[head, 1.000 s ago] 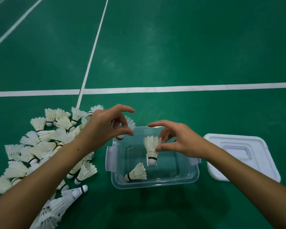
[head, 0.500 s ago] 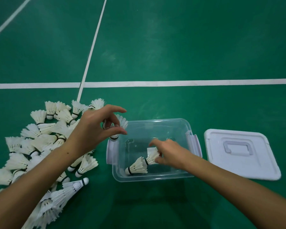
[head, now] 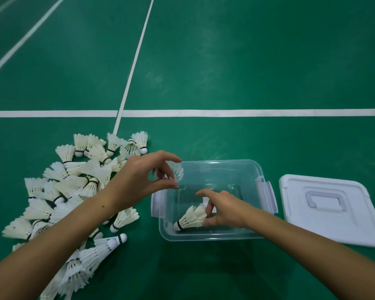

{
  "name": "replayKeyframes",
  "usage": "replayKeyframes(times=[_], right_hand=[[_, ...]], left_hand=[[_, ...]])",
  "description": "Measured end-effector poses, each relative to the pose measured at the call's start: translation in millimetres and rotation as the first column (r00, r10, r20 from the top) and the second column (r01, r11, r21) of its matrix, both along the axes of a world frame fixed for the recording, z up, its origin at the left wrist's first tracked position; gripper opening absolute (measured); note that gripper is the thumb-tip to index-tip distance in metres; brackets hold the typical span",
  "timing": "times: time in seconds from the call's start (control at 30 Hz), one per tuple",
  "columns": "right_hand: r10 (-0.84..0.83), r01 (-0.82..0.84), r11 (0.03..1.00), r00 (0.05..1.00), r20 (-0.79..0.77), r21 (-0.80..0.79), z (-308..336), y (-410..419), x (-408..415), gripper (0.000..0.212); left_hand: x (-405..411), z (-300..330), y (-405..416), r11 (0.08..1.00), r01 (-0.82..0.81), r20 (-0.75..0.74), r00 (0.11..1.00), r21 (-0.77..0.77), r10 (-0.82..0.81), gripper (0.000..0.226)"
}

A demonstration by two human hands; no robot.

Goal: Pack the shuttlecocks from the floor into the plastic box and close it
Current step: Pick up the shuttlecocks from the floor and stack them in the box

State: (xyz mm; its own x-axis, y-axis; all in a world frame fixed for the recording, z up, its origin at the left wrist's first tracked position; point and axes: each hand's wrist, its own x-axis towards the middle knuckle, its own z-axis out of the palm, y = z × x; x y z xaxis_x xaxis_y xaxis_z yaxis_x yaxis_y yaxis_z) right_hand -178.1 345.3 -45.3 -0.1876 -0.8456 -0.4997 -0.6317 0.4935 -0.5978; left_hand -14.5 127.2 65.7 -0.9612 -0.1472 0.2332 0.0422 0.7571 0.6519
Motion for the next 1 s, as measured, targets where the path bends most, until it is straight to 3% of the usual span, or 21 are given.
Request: replayKeyframes(times=[0.13,0.27,0.43,0.6,0.77,0.87,1.0], right_hand=[[-0.106,0.103,0.985,0.994,-0.022,-0.136,38.5,9.3,-19.0,0.07],[-0.254,0.299,0.833,0.954,0.159,-0.466,82.9,6.2,-21.4,0.058],[-0.254,0.267,0.726,0.961,0.113,-0.634,86.2,-1.5,-9.0,0.049],[-0.262,0.205,0.73,0.965,0.01,-0.652,74.6,6.2,-8.3,0.033],[-0.324,0.257,0.801,0.946,-0.03,-0.54,61.3,28.2,-15.6,0.057],[-0.316,0.195,0.879,0.922,-0.223,-0.435,49.9,44.0,-18.4,0.064],[-0.228,0.089,0.948,0.86,-0.457,-0.305,41.5,46.5,-14.2,0.054]], left_hand=[[-7.0,1.6,4.5,0.999,0.028,0.051,0.998,0.042,-0.03,0.056],[-23.6,2.2,13.0,0.997,0.072,0.118,0.99,0.042,-0.077,0.064],[-44.4,-0.9,21.9,0.991,0.07,0.158,0.984,0.11,-0.087,0.058],[-58.3,-9.0,29.6,0.986,0.089,0.158,0.981,0.139,-0.111,0.052],[-58.1,-27.1,40.6,0.99,0.081,0.107,0.99,0.115,-0.094,0.065],[-53.6,-40.0,39.6,0.996,0.066,0.16,0.984,0.066,-0.075,0.071],[-49.2,-53.4,47.4,0.996,0.075,0.329,0.941,0.044,-0.085,0.077]])
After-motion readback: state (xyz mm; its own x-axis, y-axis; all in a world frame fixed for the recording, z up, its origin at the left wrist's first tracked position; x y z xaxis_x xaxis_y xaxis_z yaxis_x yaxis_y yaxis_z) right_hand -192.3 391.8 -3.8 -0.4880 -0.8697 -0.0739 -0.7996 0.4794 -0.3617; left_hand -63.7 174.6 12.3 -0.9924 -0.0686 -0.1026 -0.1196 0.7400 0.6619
